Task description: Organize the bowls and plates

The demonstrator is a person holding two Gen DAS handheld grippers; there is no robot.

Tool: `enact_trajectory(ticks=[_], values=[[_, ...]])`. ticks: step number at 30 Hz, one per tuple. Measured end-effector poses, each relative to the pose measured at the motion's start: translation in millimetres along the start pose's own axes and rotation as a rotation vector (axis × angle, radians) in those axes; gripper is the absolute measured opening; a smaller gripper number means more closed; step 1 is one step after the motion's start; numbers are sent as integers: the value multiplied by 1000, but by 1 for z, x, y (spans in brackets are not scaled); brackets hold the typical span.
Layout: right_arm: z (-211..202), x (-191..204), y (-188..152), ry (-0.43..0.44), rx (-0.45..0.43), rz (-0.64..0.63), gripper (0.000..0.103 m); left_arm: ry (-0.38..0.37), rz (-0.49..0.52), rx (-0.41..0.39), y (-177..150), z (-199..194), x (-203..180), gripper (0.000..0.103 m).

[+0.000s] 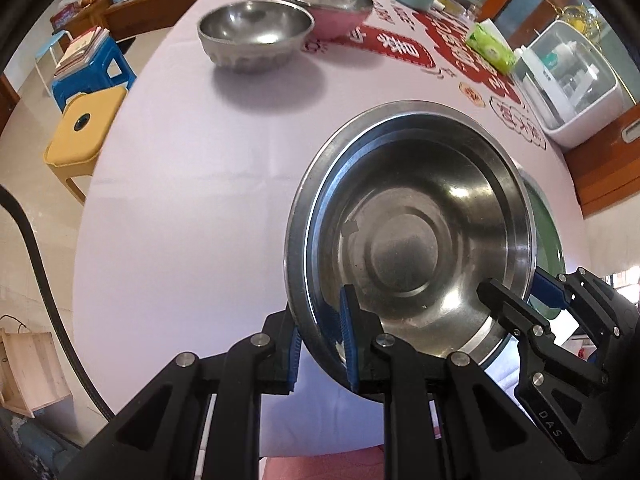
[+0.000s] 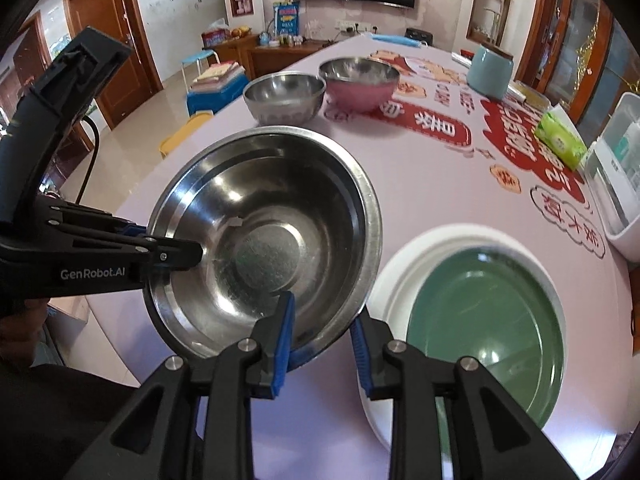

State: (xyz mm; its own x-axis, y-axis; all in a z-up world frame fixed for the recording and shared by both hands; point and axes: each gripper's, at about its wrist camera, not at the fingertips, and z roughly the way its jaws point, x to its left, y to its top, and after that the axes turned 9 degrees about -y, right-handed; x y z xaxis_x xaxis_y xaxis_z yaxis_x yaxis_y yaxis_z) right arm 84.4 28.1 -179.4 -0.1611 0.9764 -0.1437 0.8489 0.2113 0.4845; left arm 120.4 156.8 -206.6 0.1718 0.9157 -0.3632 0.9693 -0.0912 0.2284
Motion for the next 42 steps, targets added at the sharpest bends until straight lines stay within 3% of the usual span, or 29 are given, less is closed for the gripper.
enact_trajectory(ticks=[9, 22, 29, 40, 42], values=[[18, 3, -14, -5, 88, -14, 30, 16, -14, 52, -14, 20, -3, 15], [25, 4, -9, -3, 92, -6, 36, 19, -10, 7, -10, 17, 1, 17], [24, 2, -2, -24, 78, 7, 46, 23, -2, -16, -6, 8, 9, 24], [19, -13, 20, -41, 37, 60, 53, 38, 14, -57, 15, -18, 14, 32], [17, -17, 29, -40, 27, 74, 54, 47, 23, -71, 22, -26, 12, 41]])
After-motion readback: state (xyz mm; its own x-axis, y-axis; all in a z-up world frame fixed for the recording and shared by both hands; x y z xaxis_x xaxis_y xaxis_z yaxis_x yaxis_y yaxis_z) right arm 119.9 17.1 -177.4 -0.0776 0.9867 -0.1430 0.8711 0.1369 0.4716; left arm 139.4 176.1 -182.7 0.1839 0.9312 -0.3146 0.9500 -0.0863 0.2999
